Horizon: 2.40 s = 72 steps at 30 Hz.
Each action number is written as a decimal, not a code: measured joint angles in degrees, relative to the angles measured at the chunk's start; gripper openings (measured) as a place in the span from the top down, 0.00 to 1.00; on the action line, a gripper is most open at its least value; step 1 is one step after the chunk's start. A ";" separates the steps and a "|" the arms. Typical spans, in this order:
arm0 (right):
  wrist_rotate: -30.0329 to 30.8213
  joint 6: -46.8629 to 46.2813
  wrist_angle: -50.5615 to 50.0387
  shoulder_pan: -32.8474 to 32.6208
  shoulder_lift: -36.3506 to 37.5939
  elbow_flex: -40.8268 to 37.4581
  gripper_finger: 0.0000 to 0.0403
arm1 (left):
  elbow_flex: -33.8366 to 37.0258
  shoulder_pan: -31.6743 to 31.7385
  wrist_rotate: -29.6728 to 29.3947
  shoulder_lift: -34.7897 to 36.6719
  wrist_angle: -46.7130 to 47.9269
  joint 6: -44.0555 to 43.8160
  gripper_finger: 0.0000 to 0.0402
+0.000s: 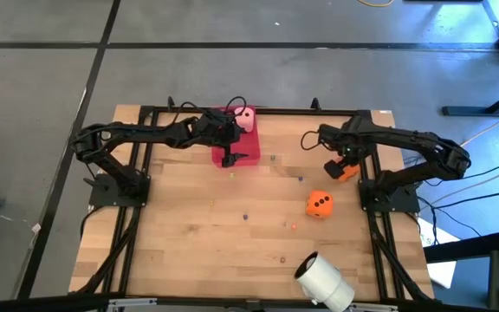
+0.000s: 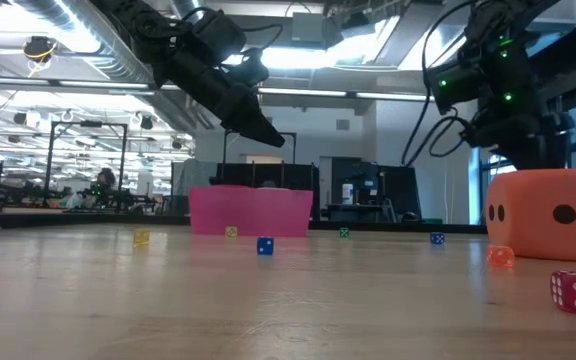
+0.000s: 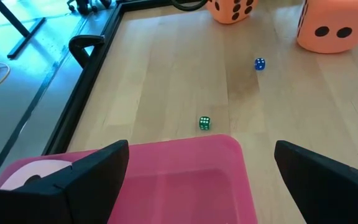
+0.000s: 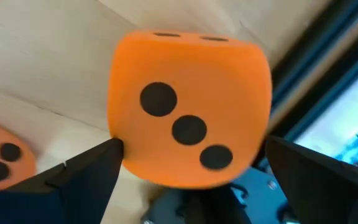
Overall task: Pick & Place Dice
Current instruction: Put the top right big orange dice into the red bin
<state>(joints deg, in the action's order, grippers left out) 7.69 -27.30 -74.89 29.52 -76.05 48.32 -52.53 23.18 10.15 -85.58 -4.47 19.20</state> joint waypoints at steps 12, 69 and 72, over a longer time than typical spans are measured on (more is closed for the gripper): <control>-1.80 3.90 4.08 0.02 -0.15 -0.09 0.02 | 0.00 0.00 0.00 0.00 0.02 0.00 0.00; 3.87 6.38 -2.75 1.34 -0.10 4.37 0.06 | 0.00 -0.79 0.00 0.00 -0.01 -0.43 0.00; 2.16 5.13 -2.75 1.81 -0.09 4.38 0.06 | 0.00 -1.17 0.00 0.00 0.00 -0.08 0.00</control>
<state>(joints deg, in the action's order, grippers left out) 9.86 -22.17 -77.65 31.33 -76.14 52.70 -52.53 22.01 10.15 -85.58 -4.47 19.12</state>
